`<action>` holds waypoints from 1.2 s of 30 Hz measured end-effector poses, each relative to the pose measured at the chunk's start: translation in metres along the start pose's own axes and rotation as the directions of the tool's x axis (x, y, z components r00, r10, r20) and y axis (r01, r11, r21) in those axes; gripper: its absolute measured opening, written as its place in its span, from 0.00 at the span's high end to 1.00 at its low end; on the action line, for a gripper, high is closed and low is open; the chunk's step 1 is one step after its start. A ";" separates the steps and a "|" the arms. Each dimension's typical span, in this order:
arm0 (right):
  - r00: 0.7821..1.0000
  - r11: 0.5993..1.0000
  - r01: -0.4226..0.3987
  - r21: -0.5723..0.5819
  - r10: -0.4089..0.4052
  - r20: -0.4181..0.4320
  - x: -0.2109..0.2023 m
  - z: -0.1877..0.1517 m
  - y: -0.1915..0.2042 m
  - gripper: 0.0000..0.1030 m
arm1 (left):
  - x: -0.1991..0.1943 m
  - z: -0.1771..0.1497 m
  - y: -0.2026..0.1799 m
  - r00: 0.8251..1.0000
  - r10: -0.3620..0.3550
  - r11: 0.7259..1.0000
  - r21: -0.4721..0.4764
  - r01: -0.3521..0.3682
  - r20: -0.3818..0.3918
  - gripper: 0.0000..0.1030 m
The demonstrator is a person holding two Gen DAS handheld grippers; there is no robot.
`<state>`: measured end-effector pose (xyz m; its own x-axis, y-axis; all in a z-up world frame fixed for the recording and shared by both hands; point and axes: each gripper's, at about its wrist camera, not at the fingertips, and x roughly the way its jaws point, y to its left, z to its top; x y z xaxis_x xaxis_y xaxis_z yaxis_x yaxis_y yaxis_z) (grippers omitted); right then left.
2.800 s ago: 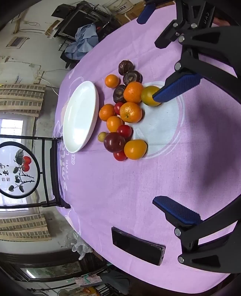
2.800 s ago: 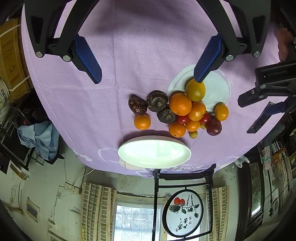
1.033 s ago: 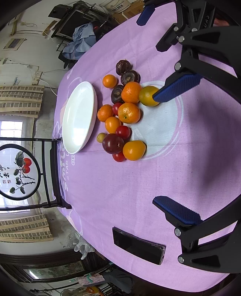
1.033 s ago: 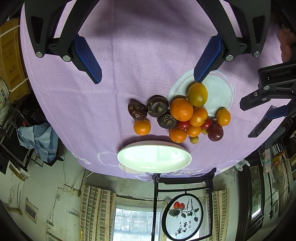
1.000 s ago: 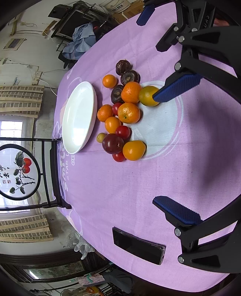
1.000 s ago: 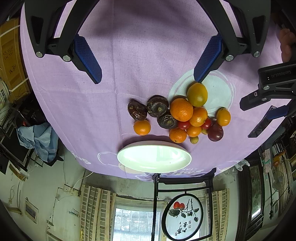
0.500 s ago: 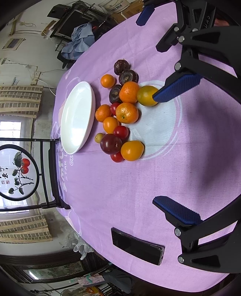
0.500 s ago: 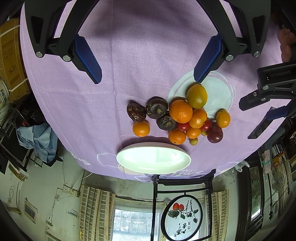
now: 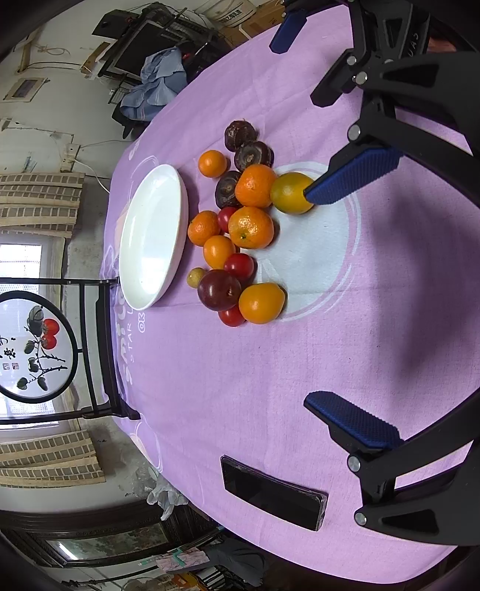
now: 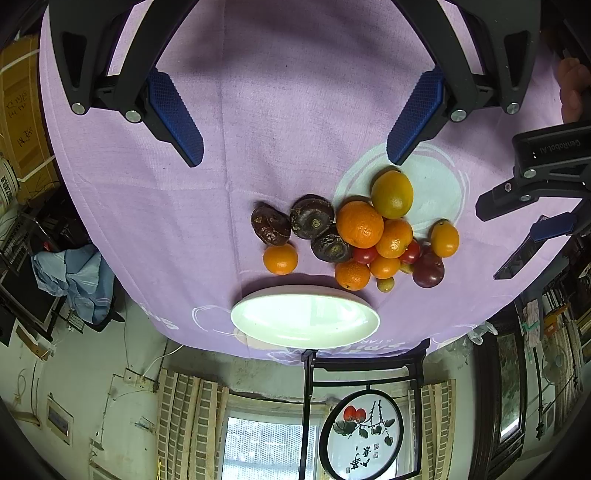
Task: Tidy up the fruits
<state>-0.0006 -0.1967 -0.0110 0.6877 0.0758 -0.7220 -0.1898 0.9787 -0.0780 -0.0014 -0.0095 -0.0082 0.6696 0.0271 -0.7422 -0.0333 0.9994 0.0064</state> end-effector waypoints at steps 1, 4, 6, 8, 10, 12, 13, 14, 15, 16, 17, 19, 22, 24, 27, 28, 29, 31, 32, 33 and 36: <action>1.000 1.000 -0.001 0.000 0.001 0.000 0.000 0.000 0.000 0.03 | 0.000 -0.001 0.000 1.000 0.000 1.000 0.001 0.000 -0.001 0.04; 1.000 1.000 -0.001 -0.001 0.001 -0.001 0.000 0.000 0.000 0.03 | 0.001 -0.003 -0.001 1.000 -0.001 1.000 0.004 0.001 -0.004 0.04; 1.000 1.000 -0.002 -0.001 0.002 -0.003 0.001 -0.001 0.000 0.03 | 0.001 -0.002 -0.001 1.000 -0.001 1.000 0.005 0.001 -0.006 0.04; 1.000 1.000 -0.001 -0.002 0.001 -0.008 0.003 -0.002 0.000 0.03 | 0.002 -0.001 -0.001 1.000 -0.001 1.000 0.006 0.002 -0.009 0.04; 1.000 1.000 0.003 -0.006 -0.003 -0.015 0.005 -0.003 -0.001 0.03 | 0.003 -0.001 0.000 1.000 0.001 1.000 0.015 -0.001 -0.011 0.04; 1.000 1.000 0.004 -0.008 -0.004 -0.025 0.008 -0.005 -0.003 0.03 | 0.005 -0.001 0.004 1.000 0.001 1.000 0.020 -0.001 -0.007 0.04; 1.000 1.000 0.004 -0.008 -0.004 -0.030 0.010 -0.006 -0.004 0.03 | 0.006 -0.001 0.008 1.000 -0.007 1.000 0.021 0.008 -0.003 0.04; 0.999 1.000 0.002 -0.006 -0.002 -0.035 0.012 -0.008 -0.004 0.03 | 0.009 -0.002 0.012 1.000 -0.013 1.000 0.019 0.013 -0.005 0.04; 0.999 1.000 -0.005 -0.002 0.005 -0.043 0.015 -0.009 -0.006 0.03 | 0.013 -0.002 0.015 1.000 -0.012 1.000 0.018 0.012 -0.011 0.04; 0.999 1.000 -0.013 0.001 0.013 -0.049 0.018 -0.010 -0.007 0.03 | 0.019 -0.003 0.019 1.000 -0.009 1.000 0.017 0.009 -0.027 0.04; 0.998 1.000 -0.024 0.003 0.024 -0.055 0.021 -0.010 -0.007 0.03 | 0.025 -0.003 0.021 0.999 -0.010 1.000 0.017 0.010 -0.043 0.04; 0.997 0.999 -0.042 0.001 0.042 -0.065 0.027 -0.011 -0.006 0.03 | 0.038 -0.002 0.025 0.997 -0.004 1.000 0.014 0.005 -0.082 0.04; 0.996 0.998 -0.055 -0.015 0.054 -0.074 0.034 -0.008 -0.005 0.03 | 0.053 0.003 0.024 0.991 -0.032 0.999 0.009 0.034 -0.127 0.11; 0.995 0.998 -0.060 -0.023 0.059 -0.075 0.036 -0.006 -0.006 0.03 | 0.061 0.009 0.019 0.990 -0.036 0.999 0.016 0.039 -0.138 0.11; 0.996 0.998 -0.065 -0.024 0.063 -0.070 0.035 -0.002 -0.011 0.03 | 0.071 0.021 0.011 0.990 -0.033 0.999 0.027 0.037 -0.140 0.13; 0.996 0.998 -0.065 -0.021 0.063 -0.068 0.035 -0.001 -0.014 0.03 | 0.075 0.026 0.009 0.989 -0.035 0.999 0.026 0.040 -0.142 0.15; 0.996 0.998 -0.063 -0.019 0.062 -0.066 0.034 0.000 -0.017 0.03 | 0.079 0.030 0.006 0.988 -0.039 0.999 0.025 0.043 -0.149 0.20; 0.996 0.998 -0.058 -0.009 0.057 -0.066 0.034 0.002 -0.024 0.03 | 0.087 0.034 0.004 0.985 -0.053 0.998 0.018 0.057 -0.164 0.31; 0.996 0.998 -0.056 -0.004 0.056 -0.066 0.034 0.002 -0.026 0.03 | 0.092 0.036 0.003 0.980 -0.071 0.997 0.004 0.073 -0.185 0.40; 0.996 0.999 -0.055 -0.001 0.054 -0.067 0.034 0.003 -0.029 0.03 | 0.094 0.036 0.003 0.977 -0.086 0.996 -0.008 0.087 -0.195 0.47; 0.996 0.999 -0.046 0.006 0.046 -0.079 0.039 0.003 -0.035 0.03 | 0.099 0.035 0.006 0.980 -0.066 0.998 -0.033 0.061 -0.190 0.64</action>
<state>0.0351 -0.2279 -0.0347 0.6203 0.1057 -0.7772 -0.2171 0.9753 -0.0406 0.0910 0.0001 -0.0579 0.5174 -0.0433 -0.8546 -0.0172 0.9980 -0.0610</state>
